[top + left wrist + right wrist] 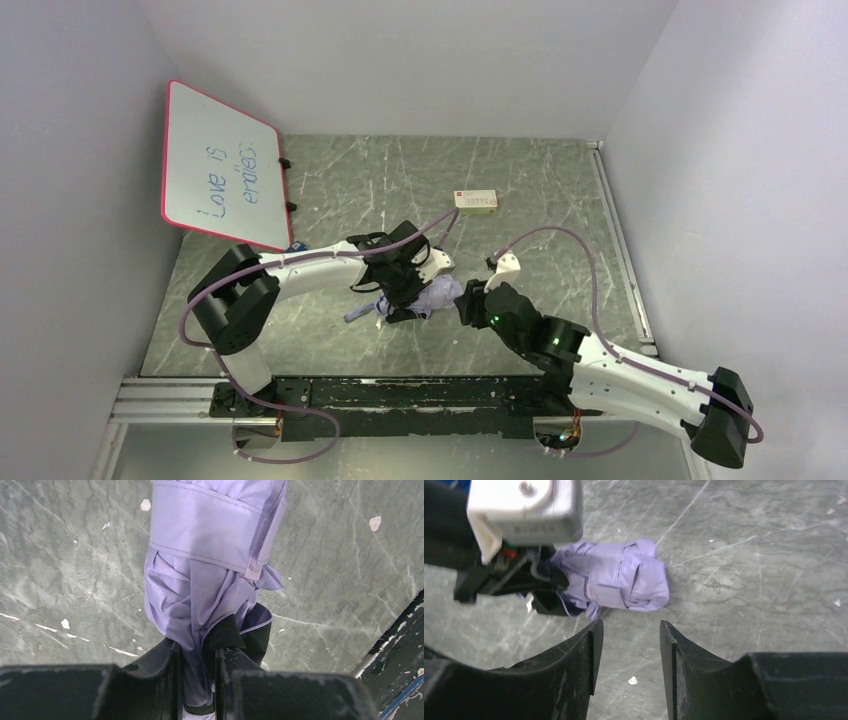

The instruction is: Put away the umbrella

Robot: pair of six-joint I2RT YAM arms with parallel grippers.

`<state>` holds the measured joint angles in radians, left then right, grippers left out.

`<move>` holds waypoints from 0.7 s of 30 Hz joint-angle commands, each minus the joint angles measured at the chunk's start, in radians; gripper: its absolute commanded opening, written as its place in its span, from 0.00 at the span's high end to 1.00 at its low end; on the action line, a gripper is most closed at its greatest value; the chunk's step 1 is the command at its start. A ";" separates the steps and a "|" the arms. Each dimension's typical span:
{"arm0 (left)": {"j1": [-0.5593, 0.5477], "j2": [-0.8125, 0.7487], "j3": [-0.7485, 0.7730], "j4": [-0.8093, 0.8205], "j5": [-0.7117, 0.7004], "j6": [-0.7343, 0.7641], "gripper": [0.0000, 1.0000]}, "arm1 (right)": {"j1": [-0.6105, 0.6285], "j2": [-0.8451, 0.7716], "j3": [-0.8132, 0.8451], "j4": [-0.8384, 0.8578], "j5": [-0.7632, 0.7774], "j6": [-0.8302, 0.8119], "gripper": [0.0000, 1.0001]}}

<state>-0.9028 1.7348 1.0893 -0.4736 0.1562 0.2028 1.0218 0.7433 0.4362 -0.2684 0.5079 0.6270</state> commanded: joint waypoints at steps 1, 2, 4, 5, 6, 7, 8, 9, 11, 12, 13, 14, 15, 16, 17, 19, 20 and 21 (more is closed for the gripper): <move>-0.007 0.102 -0.039 -0.017 -0.079 0.021 0.95 | -0.008 -0.090 -0.126 0.270 -0.161 -0.277 0.52; -0.007 0.102 -0.039 -0.018 -0.079 0.023 0.95 | -0.008 -0.104 -0.144 0.295 -0.204 -0.309 0.53; -0.007 0.101 -0.040 -0.019 -0.078 0.024 0.95 | -0.008 -0.130 -0.178 0.366 -0.288 -0.392 0.55; -0.007 0.101 -0.040 -0.017 -0.077 0.026 0.95 | -0.009 -0.138 -0.194 0.416 -0.347 -0.452 0.55; -0.007 0.102 -0.040 -0.018 -0.076 0.026 0.95 | -0.009 -0.135 -0.204 0.463 -0.415 -0.508 0.55; -0.007 0.106 -0.039 -0.019 -0.076 0.027 0.95 | -0.009 -0.124 -0.201 0.483 -0.462 -0.559 0.54; -0.007 0.111 -0.037 -0.019 -0.076 0.027 0.95 | -0.009 -0.111 -0.197 0.502 -0.516 -0.598 0.54; -0.007 0.115 -0.037 -0.019 -0.076 0.027 0.95 | -0.008 -0.098 -0.196 0.527 -0.569 -0.652 0.54; -0.007 0.120 -0.037 -0.020 -0.074 0.030 0.95 | -0.008 -0.066 -0.188 0.547 -0.626 -0.801 0.54; -0.007 0.121 -0.038 -0.020 -0.073 0.030 0.95 | -0.008 -0.043 -0.158 0.502 -0.637 -0.871 0.54; -0.006 0.121 -0.039 -0.019 -0.070 0.032 0.95 | -0.008 -0.012 -0.122 0.434 -0.637 -0.941 0.53; -0.007 0.121 -0.040 -0.019 -0.068 0.033 0.95 | -0.008 0.022 -0.087 0.347 -0.637 -1.025 0.52; -0.007 0.122 -0.040 -0.019 -0.066 0.035 0.95 | -0.009 0.055 -0.055 0.268 -0.635 -1.109 0.51; -0.006 0.122 -0.039 -0.020 -0.065 0.036 0.95 | -0.010 0.088 -0.033 0.190 -0.630 -1.203 0.51; -0.006 0.122 -0.038 -0.020 -0.065 0.038 0.95 | -0.012 0.116 -0.015 0.129 -0.631 -1.262 0.51; -0.007 0.123 -0.034 -0.025 -0.068 0.041 0.95 | -0.027 0.156 0.001 0.069 -0.641 -1.337 0.50; -0.007 0.123 -0.033 -0.026 -0.069 0.042 0.95 | -0.041 0.163 -0.002 0.072 -0.648 -1.359 0.49; -0.007 0.123 -0.031 -0.028 -0.069 0.043 0.95 | -0.057 0.163 -0.009 0.088 -0.668 -1.374 0.49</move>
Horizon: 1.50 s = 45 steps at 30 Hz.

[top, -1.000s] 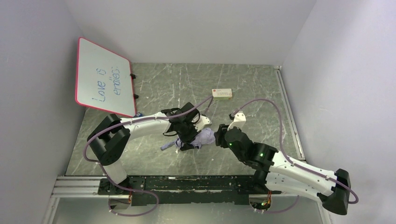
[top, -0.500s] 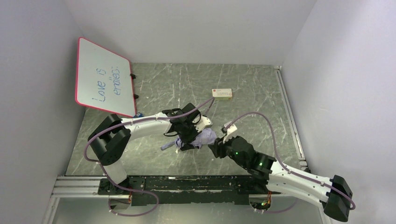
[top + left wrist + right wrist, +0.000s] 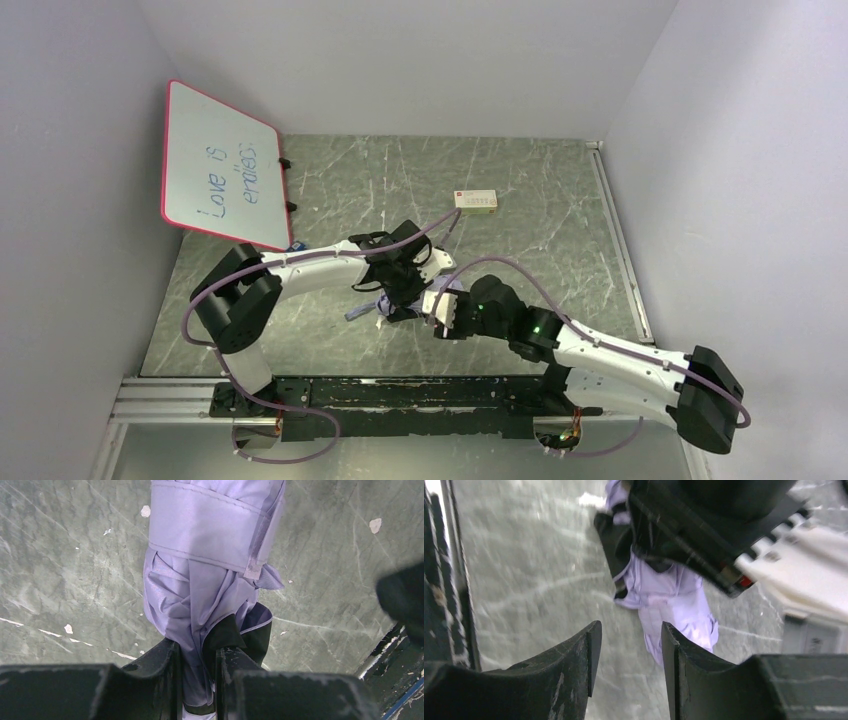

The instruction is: Put away the umbrella

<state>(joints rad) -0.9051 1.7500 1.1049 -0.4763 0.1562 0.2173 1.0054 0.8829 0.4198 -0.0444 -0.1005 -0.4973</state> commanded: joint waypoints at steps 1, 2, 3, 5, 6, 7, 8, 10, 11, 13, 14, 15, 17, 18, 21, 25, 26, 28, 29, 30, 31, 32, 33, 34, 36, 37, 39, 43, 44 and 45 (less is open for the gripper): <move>-0.005 0.108 -0.047 -0.026 -0.067 0.028 0.95 | -0.059 0.020 -0.003 -0.115 -0.073 -0.260 0.49; -0.005 0.106 -0.047 -0.027 -0.064 0.028 0.95 | -0.073 0.012 -0.014 -0.091 -0.105 -0.268 0.49; -0.005 0.104 -0.047 -0.028 -0.060 0.029 0.95 | -0.086 0.005 -0.026 -0.058 -0.119 -0.275 0.49; -0.005 0.100 -0.048 -0.028 -0.052 0.028 0.95 | -0.097 0.008 -0.047 -0.016 -0.114 -0.303 0.49; -0.004 0.098 -0.048 -0.028 -0.049 0.029 0.95 | -0.102 0.018 -0.052 -0.002 -0.107 -0.317 0.49; -0.006 0.096 -0.048 -0.029 -0.046 0.029 0.95 | -0.107 0.031 -0.051 0.007 -0.110 -0.331 0.49; -0.006 0.094 -0.047 -0.030 -0.044 0.029 0.95 | -0.119 0.050 -0.048 0.014 -0.122 -0.342 0.49; -0.007 0.095 -0.046 -0.031 -0.043 0.029 0.95 | -0.139 0.088 -0.038 0.038 -0.147 -0.356 0.49; -0.008 0.095 -0.045 -0.033 -0.044 0.029 0.95 | -0.144 0.108 -0.033 0.054 -0.157 -0.362 0.49; -0.008 0.098 -0.043 -0.035 -0.045 0.029 0.95 | -0.154 0.144 -0.023 0.092 -0.161 -0.379 0.50; -0.009 0.097 -0.045 -0.035 -0.045 0.030 0.95 | -0.157 0.160 -0.017 0.105 -0.160 -0.386 0.50; -0.011 0.098 -0.045 -0.035 -0.043 0.030 0.95 | -0.164 0.176 -0.011 0.112 -0.166 -0.392 0.50; -0.013 0.096 -0.045 -0.035 -0.044 0.030 0.95 | -0.177 0.202 0.000 0.122 -0.177 -0.405 0.51; -0.014 0.096 -0.045 -0.036 -0.044 0.030 0.95 | -0.181 0.214 0.003 0.130 -0.175 -0.410 0.51; -0.014 0.096 -0.046 -0.035 -0.044 0.030 0.95 | -0.190 0.236 0.005 0.157 -0.169 -0.421 0.52; -0.018 0.101 -0.045 -0.037 -0.044 0.030 0.95 | -0.193 0.249 0.006 0.173 -0.164 -0.426 0.53; -0.017 0.102 -0.045 -0.038 -0.044 0.030 0.95 | -0.194 0.253 0.007 0.167 -0.166 -0.427 0.54; -0.019 0.103 -0.044 -0.039 -0.044 0.030 0.95 | -0.194 0.263 0.012 0.146 -0.169 -0.431 0.57; -0.020 0.105 -0.044 -0.038 -0.047 0.030 0.95 | -0.194 0.268 0.015 0.134 -0.171 -0.429 0.59; -0.019 0.105 -0.045 -0.038 -0.047 0.030 0.95 | -0.194 0.271 0.017 0.124 -0.168 -0.429 0.61; -0.020 0.105 -0.046 -0.038 -0.049 0.030 0.95 | -0.194 0.275 0.017 0.115 -0.169 -0.430 0.63; -0.021 0.105 -0.045 -0.038 -0.047 0.030 0.95 | -0.194 0.276 0.017 0.107 -0.166 -0.431 0.64; -0.021 0.106 -0.045 -0.038 -0.047 0.030 0.95 | -0.194 0.279 0.018 0.101 -0.163 -0.432 0.65; -0.020 0.107 -0.046 -0.038 -0.046 0.030 0.95 | -0.194 0.282 0.019 0.094 -0.160 -0.433 0.66; -0.021 0.110 -0.044 -0.040 -0.045 0.030 0.95 | -0.193 0.289 0.019 0.087 -0.152 -0.436 0.67; -0.021 0.111 -0.043 -0.039 -0.045 0.030 0.95 | -0.194 0.292 0.018 0.087 -0.147 -0.437 0.67; -0.021 0.112 -0.043 -0.040 -0.047 0.030 0.95 | -0.194 0.299 0.016 0.091 -0.133 -0.440 0.68; -0.020 0.114 -0.042 -0.040 -0.047 0.030 0.95 | -0.194 0.311 0.012 0.105 -0.119 -0.443 0.70; -0.020 0.116 -0.042 -0.039 -0.046 0.030 0.95 | -0.194 0.315 0.013 0.106 -0.118 -0.441 0.72; -0.021 0.118 -0.042 -0.039 -0.048 0.030 0.95 | -0.194 0.318 0.013 0.106 -0.117 -0.438 0.74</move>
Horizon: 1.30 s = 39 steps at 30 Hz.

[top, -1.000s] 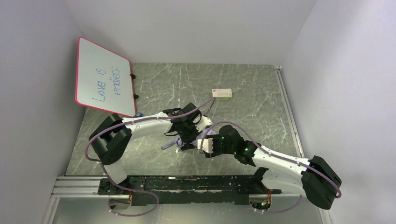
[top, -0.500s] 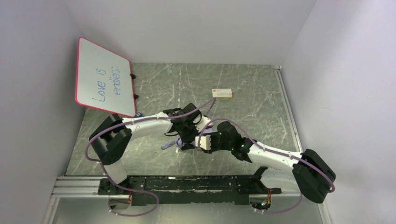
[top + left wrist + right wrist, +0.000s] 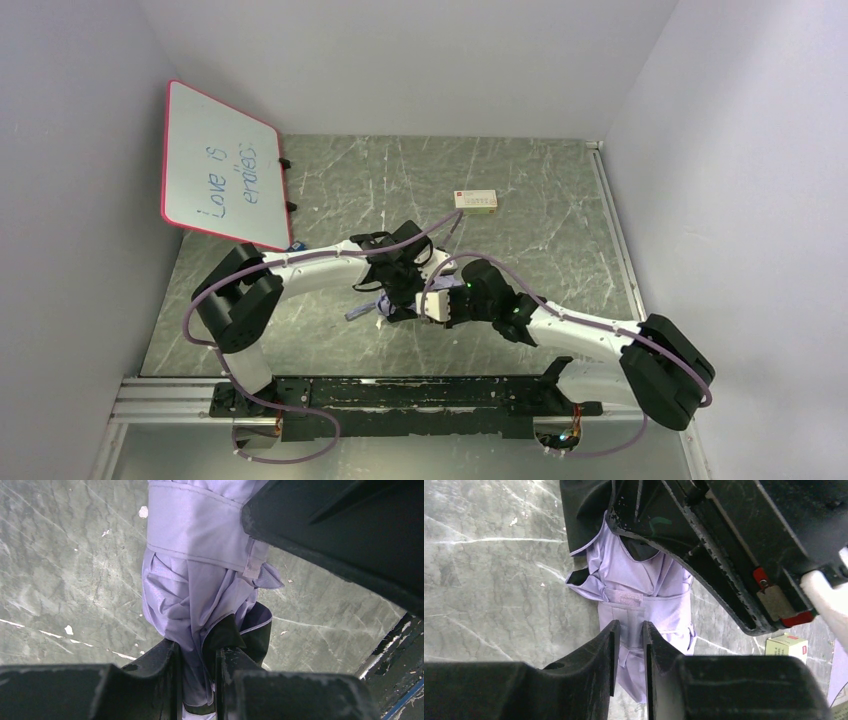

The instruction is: Put away the umbrella

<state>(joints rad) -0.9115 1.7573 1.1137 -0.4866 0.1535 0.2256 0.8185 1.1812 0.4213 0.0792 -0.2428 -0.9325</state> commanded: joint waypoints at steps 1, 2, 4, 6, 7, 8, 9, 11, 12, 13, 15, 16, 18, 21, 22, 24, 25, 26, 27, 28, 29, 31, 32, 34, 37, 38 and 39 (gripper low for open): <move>-0.015 0.112 -0.051 -0.029 -0.045 0.021 0.95 | -0.007 0.021 0.010 -0.018 0.026 -0.001 0.77; -0.014 0.112 -0.051 -0.030 -0.046 0.021 0.95 | -0.007 0.020 0.009 -0.017 0.028 0.005 0.81; -0.014 0.112 -0.051 -0.029 -0.046 0.021 0.95 | -0.007 0.019 0.008 -0.014 0.037 0.026 0.89; -0.014 0.112 -0.051 -0.030 -0.046 0.021 0.95 | -0.007 0.014 0.012 -0.028 0.039 0.041 0.94; -0.014 0.111 -0.051 -0.029 -0.046 0.021 0.95 | -0.007 0.009 0.014 -0.034 0.038 0.052 0.97; -0.015 0.111 -0.051 -0.029 -0.047 0.021 0.95 | -0.007 -0.001 0.013 -0.040 0.035 0.057 0.99; -0.014 0.112 -0.051 -0.030 -0.047 0.021 0.95 | -0.007 -0.016 0.011 -0.049 0.031 0.058 1.00; -0.014 0.114 -0.051 -0.030 -0.047 0.021 0.95 | -0.007 -0.053 0.002 -0.072 0.022 0.052 1.00; -0.014 0.114 -0.050 -0.030 -0.048 0.021 0.95 | -0.007 -0.074 -0.002 -0.097 0.013 0.046 1.00; -0.014 0.116 -0.049 -0.031 -0.050 0.021 0.95 | -0.006 -0.091 -0.004 -0.120 0.011 0.042 1.00; -0.014 0.118 -0.048 -0.032 -0.053 0.020 0.95 | 0.001 -0.128 -0.002 -0.176 0.004 0.034 1.00; -0.014 0.117 -0.048 -0.032 -0.054 0.020 0.95 | 0.005 -0.141 0.002 -0.207 -0.001 0.031 1.00; -0.015 0.120 -0.046 -0.033 -0.057 0.018 0.95 | 0.019 -0.165 0.009 -0.267 -0.008 0.026 1.00; -0.014 0.128 -0.042 -0.036 -0.057 0.017 0.95 | 0.039 -0.192 0.011 -0.317 -0.011 0.035 1.00; -0.014 0.128 -0.043 -0.036 -0.058 0.017 0.95 | 0.048 -0.197 0.011 -0.332 -0.012 0.040 1.00; -0.014 0.129 -0.044 -0.037 -0.062 0.014 0.95 | 0.064 -0.205 0.009 -0.351 -0.009 0.053 1.00; -0.014 0.130 -0.043 -0.036 -0.063 0.014 0.95 | 0.073 -0.206 0.008 -0.361 -0.009 0.058 1.00; -0.014 0.132 -0.044 -0.035 -0.065 0.012 0.95 | 0.082 -0.205 0.007 -0.373 -0.009 0.063 1.00; -0.014 0.132 -0.044 -0.035 -0.066 0.012 0.95 | 0.091 -0.203 0.006 -0.382 -0.003 0.069 1.00; -0.014 0.134 -0.045 -0.036 -0.068 0.011 0.95 | 0.098 -0.203 0.002 -0.387 0.003 0.071 1.00; -0.013 0.134 -0.045 -0.036 -0.068 0.011 0.95 | 0.105 -0.203 -0.003 -0.388 0.013 0.074 1.00; -0.014 0.136 -0.045 -0.037 -0.067 0.009 0.95 | 0.107 -0.213 -0.013 -0.375 0.026 0.079 1.00; -0.014 0.136 -0.045 -0.037 -0.068 0.009 0.95 | 0.109 -0.220 -0.017 -0.369 0.025 0.082 1.00; -0.014 0.138 -0.045 -0.038 -0.066 0.009 0.95 | 0.109 -0.240 -0.021 -0.358 0.015 0.088 1.00; -0.014 0.139 -0.045 -0.038 -0.065 0.009 0.95 | 0.110 -0.261 -0.016 -0.373 -0.001 0.094 1.00; -0.014 0.141 -0.045 -0.038 -0.068 0.008 0.95 | 0.110 -0.264 -0.012 -0.385 -0.007 0.095 1.00; -0.014 0.142 -0.045 -0.038 -0.070 0.006 0.95 | 0.110 -0.264 -0.007 -0.397 -0.013 0.096 1.00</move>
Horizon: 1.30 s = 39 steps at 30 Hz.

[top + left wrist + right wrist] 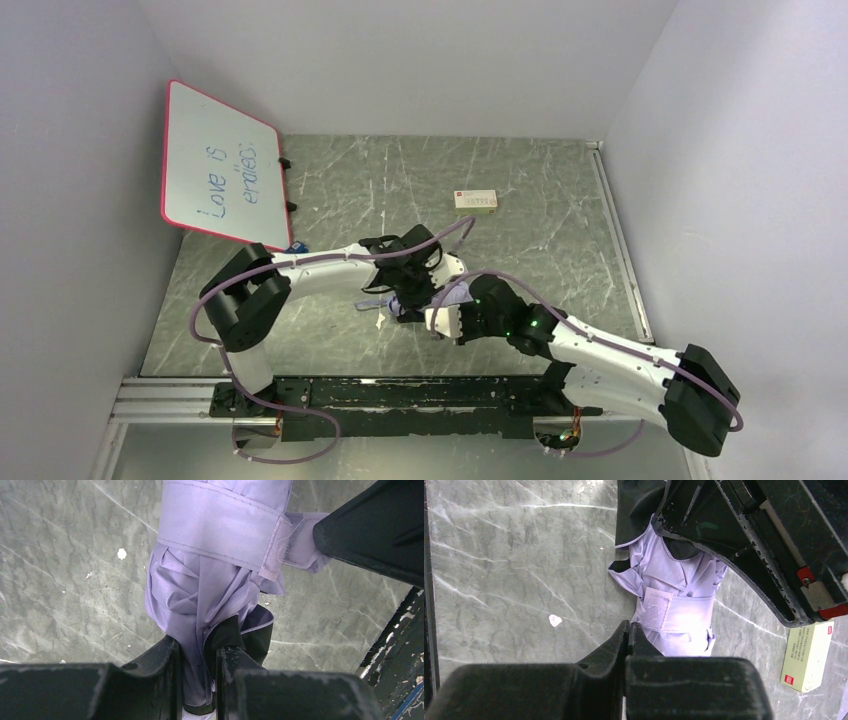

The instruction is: Put away the umbrella

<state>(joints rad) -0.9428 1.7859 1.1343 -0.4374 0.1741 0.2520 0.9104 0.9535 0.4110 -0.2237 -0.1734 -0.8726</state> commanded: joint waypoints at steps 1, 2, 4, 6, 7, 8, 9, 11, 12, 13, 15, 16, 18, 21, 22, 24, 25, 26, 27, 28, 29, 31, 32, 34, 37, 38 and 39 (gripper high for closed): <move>0.017 0.115 -0.065 -0.087 -0.093 -0.021 0.95 | 0.019 -0.036 0.008 -0.109 -0.089 0.036 1.00; 0.017 0.116 -0.064 -0.087 -0.096 -0.024 0.95 | 0.022 -0.035 0.012 -0.122 -0.095 0.037 1.00; 0.017 0.118 -0.064 -0.087 -0.102 -0.027 0.95 | 0.030 -0.040 0.017 -0.148 -0.111 0.040 1.00; 0.017 0.119 -0.065 -0.086 -0.107 -0.029 0.95 | 0.041 -0.043 0.023 -0.171 -0.129 0.045 1.00; 0.018 0.119 -0.066 -0.085 -0.109 -0.030 0.95 | 0.049 -0.045 0.026 -0.184 -0.135 0.051 1.00; 0.016 0.118 -0.067 -0.084 -0.110 -0.031 0.95 | 0.057 -0.045 0.030 -0.198 -0.140 0.053 1.00; 0.016 0.119 -0.067 -0.084 -0.111 -0.031 0.95 | 0.065 -0.047 0.032 -0.205 -0.138 0.057 1.00; 0.015 0.123 -0.065 -0.085 -0.114 -0.030 0.95 | 0.071 -0.069 0.029 -0.196 -0.130 0.071 1.00; 0.016 0.125 -0.065 -0.084 -0.118 -0.031 0.95 | 0.072 -0.086 0.025 -0.183 -0.131 0.077 1.00; 0.015 0.127 -0.065 -0.084 -0.127 -0.032 0.95 | 0.072 -0.107 0.021 -0.166 -0.137 0.087 1.00; 0.011 0.132 -0.065 -0.084 -0.142 -0.037 0.95 | 0.072 -0.136 0.022 -0.134 -0.158 0.111 1.00; 0.009 0.134 -0.065 -0.082 -0.147 -0.040 0.95 | 0.072 -0.142 0.024 -0.126 -0.171 0.119 1.00; 0.006 0.135 -0.067 -0.080 -0.155 -0.044 0.95 | 0.073 -0.145 0.031 -0.126 -0.192 0.129 1.00; 0.005 0.132 -0.070 -0.076 -0.166 -0.049 0.95 | 0.073 -0.151 0.038 -0.127 -0.224 0.142 1.00; 0.004 0.132 -0.071 -0.075 -0.170 -0.051 0.95 | 0.075 -0.157 0.037 -0.118 -0.235 0.149 1.00; 0.004 0.132 -0.071 -0.075 -0.171 -0.053 0.95 | 0.076 -0.171 0.032 -0.103 -0.254 0.165 1.00; 0.005 0.132 -0.071 -0.075 -0.172 -0.053 0.95 | 0.078 -0.177 0.034 -0.101 -0.257 0.169 1.00; 0.005 0.133 -0.072 -0.075 -0.173 -0.053 0.95 | 0.080 -0.187 0.038 -0.099 -0.261 0.173 1.00; 0.005 0.133 -0.072 -0.075 -0.173 -0.054 0.95 | 0.080 -0.198 0.041 -0.097 -0.264 0.177 1.00; 0.005 0.134 -0.071 -0.075 -0.173 -0.053 0.95 | 0.080 -0.211 0.044 -0.092 -0.270 0.181 1.00; 0.005 0.135 -0.070 -0.076 -0.173 -0.053 0.95 | 0.080 -0.222 0.044 -0.083 -0.273 0.185 1.00; 0.005 0.135 -0.070 -0.076 -0.173 -0.053 0.95 | 0.080 -0.234 0.041 -0.068 -0.245 0.187 1.00; 0.004 0.135 -0.070 -0.076 -0.173 -0.052 0.95 | 0.080 -0.234 0.038 -0.058 -0.200 0.187 1.00; 0.004 0.133 -0.071 -0.076 -0.173 -0.051 0.95 | 0.080 -0.231 0.022 -0.035 -0.087 0.174 0.98; 0.004 0.134 -0.070 -0.077 -0.167 -0.049 0.95 | 0.080 -0.221 0.004 -0.062 -0.015 0.097 0.75; 0.004 0.133 -0.070 -0.077 -0.167 -0.049 0.95 | 0.080 -0.214 -0.003 -0.075 -0.006 0.061 0.72; 0.005 0.134 -0.070 -0.077 -0.167 -0.048 0.95 | 0.080 -0.204 -0.008 -0.083 0.008 0.042 0.68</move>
<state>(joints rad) -0.9531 1.8023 1.1397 -0.4267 0.1600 0.2169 0.9859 0.7334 0.4244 -0.2955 -0.2729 -0.7361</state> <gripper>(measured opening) 0.231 0.262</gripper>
